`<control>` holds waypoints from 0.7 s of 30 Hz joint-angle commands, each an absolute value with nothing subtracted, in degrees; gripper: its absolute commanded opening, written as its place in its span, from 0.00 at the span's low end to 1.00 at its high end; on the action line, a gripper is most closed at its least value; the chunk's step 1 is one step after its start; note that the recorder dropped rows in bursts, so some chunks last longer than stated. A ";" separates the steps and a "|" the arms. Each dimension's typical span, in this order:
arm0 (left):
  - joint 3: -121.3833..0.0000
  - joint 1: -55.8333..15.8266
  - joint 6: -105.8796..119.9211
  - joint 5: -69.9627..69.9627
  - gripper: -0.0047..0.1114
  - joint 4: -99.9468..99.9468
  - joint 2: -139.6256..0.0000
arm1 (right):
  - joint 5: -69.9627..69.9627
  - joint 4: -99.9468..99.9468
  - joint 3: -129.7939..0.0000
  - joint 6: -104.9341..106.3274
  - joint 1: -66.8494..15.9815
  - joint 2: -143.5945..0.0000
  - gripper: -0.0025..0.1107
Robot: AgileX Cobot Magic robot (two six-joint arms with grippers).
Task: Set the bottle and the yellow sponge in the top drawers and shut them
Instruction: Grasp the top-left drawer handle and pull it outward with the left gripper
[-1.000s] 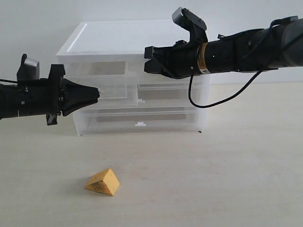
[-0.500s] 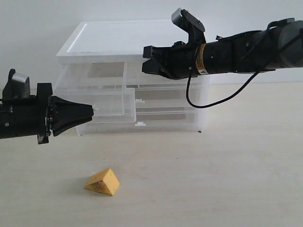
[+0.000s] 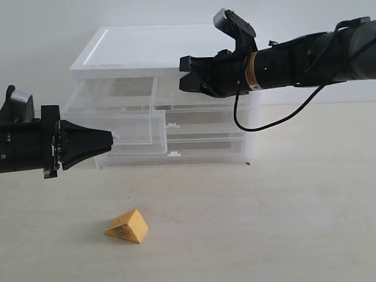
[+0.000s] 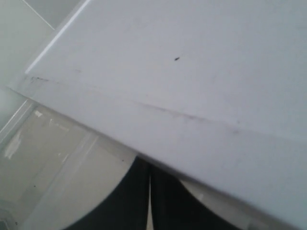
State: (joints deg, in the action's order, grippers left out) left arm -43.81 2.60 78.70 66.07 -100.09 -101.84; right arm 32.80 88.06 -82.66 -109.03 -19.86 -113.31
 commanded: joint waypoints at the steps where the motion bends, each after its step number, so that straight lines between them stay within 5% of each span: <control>1: -43.47 2.93 79.75 65.68 0.07 -99.95 -101.31 | 31.18 90.52 -84.08 -112.56 -18.48 -111.14 0.02; 6: -43.74 2.93 79.29 64.25 0.07 -99.95 -101.31 | 34.26 92.05 -84.08 -113.60 -18.48 -111.14 0.04; 10: -44.27 2.93 79.29 64.12 0.08 -99.95 -101.31 | 37.84 92.18 -84.08 -114.06 -18.48 -111.14 0.18; 14: -44.74 2.93 79.29 64.01 0.27 -99.95 -101.31 | 41.79 96.41 -84.08 -117.67 -18.48 -111.14 0.30; 17: -44.74 2.93 79.29 63.88 0.43 -99.95 -101.31 | 43.74 99.95 -83.85 -120.02 -18.48 -111.14 0.31; 21: -44.74 2.93 79.29 62.58 0.54 -99.95 -101.31 | 48.11 99.95 -81.19 -120.02 -18.34 -110.89 0.31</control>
